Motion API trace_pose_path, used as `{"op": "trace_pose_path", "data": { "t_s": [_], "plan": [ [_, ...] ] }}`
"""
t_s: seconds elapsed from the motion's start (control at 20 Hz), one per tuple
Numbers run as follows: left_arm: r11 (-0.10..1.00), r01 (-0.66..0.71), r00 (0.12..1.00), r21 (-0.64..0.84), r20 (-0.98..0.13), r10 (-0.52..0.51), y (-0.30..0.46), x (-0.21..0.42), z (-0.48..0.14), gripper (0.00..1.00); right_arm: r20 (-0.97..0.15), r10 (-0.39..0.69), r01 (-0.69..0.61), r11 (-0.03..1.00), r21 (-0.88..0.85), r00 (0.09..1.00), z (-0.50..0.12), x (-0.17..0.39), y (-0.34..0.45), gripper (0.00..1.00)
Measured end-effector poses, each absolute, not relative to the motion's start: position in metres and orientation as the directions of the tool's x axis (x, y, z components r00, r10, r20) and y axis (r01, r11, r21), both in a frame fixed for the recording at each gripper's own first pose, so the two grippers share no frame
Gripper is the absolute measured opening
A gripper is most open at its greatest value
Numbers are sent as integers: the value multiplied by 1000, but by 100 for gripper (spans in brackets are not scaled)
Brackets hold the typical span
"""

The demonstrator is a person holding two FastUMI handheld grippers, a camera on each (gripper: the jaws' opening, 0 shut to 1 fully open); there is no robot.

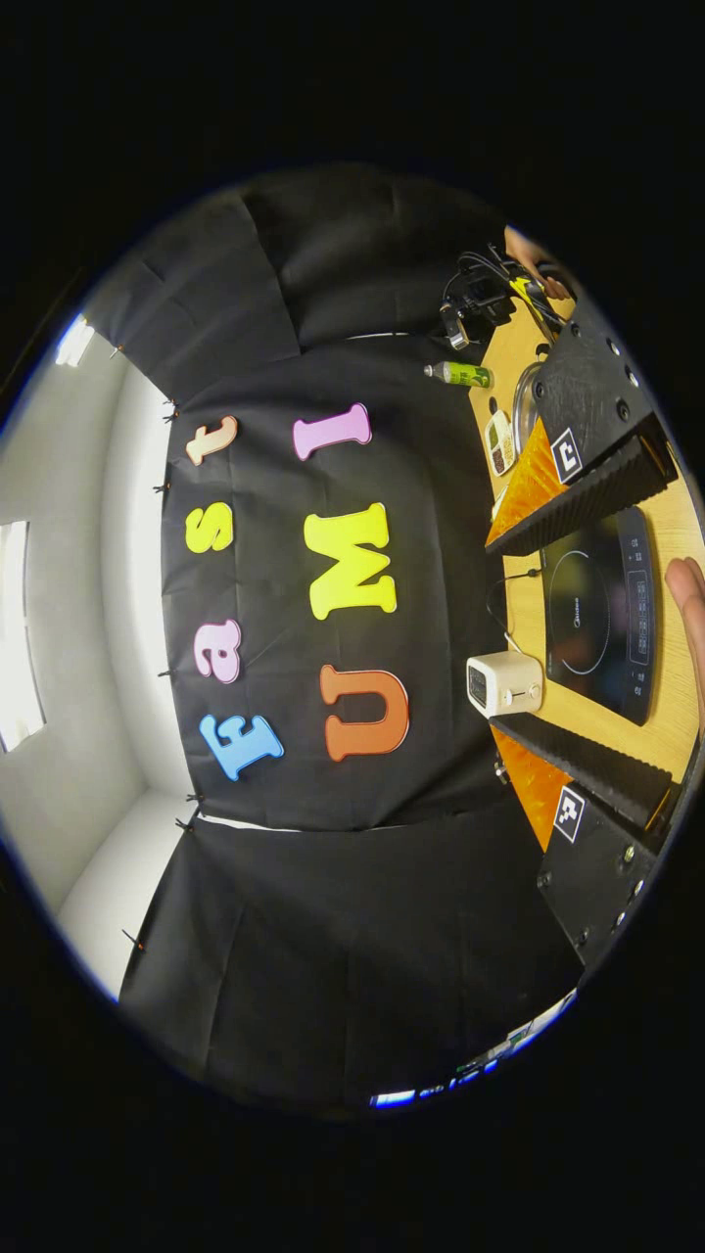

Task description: First push the handle of the pot to place it horizontally, then grasp the pot with both hands and set it on the induction cooktop.

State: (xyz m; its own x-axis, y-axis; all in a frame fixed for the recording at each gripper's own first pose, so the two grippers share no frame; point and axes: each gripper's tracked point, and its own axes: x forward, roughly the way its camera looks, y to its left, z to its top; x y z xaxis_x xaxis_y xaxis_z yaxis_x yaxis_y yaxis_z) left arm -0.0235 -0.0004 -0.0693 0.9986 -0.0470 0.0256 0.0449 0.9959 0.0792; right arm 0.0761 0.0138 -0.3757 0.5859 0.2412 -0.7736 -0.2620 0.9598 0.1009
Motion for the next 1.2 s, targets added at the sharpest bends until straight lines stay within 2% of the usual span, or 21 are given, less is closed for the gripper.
{"op": "trace_pose_path", "data": {
  "t_s": [0.45, 0.5, 0.6, 0.9, 1.15, 1.2],
  "plan": [
    [998, 58, 997, 38, -60, -56, -12, 13, -112, 96, -733, 198, -267, 963, 23, 651, -376, 111, -20, 4],
    [997, 66, 996, 37, -68, -63, -14, 17, -115, 96, -727, 193, -267, 964, 13, 659, -376, 115, -23, 1],
    [996, 77, 994, 37, -78, -74, -19, 24, -118, 96, -721, 191, -263, 965, 12, 667, -376, 120, -26, 4],
    [995, 97, 994, 16, -55, -96, -28, 40, -108, 96, -704, 166, -231, 973, 3, 691, -374, 147, -36, 2],
    [995, 96, 994, 3, -56, -96, -33, 57, -98, 96, -657, 175, -217, 976, 17, 734, -356, 173, -40, 4],
    [995, 104, 993, -2, -63, -104, -38, 62, -99, 96, -661, 178, -219, 976, 21, 729, -355, 175, -40, 1]
  ]
}}
